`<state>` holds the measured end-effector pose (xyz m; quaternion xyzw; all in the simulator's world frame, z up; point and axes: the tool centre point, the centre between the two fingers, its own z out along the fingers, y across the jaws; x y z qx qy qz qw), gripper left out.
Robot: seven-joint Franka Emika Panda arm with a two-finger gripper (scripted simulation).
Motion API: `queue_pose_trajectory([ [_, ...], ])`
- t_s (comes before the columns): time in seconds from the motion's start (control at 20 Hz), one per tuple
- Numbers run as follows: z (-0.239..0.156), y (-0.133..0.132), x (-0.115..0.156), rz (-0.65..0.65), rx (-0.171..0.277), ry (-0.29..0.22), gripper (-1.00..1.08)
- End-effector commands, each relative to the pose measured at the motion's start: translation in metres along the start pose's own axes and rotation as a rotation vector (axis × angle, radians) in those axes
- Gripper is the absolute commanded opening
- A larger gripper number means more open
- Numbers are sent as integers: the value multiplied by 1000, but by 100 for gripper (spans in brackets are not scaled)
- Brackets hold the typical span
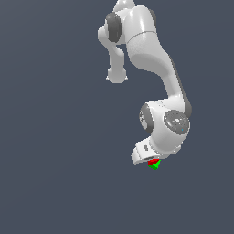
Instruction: Stack the red cube on top of the green cube.
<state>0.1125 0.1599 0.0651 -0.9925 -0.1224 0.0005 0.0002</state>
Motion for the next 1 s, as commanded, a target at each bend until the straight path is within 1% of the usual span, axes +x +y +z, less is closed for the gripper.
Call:
queue_pose_trajectory([
  [0.0, 1, -7, 6, 1, -1, 1, -100],
  [0.45, 4, -15, 13, 1, -1, 1, -100],
  [0.5, 4, -15, 13, 1, -1, 1, 100],
  [0.95, 4, -15, 13, 1, -1, 1, 100],
])
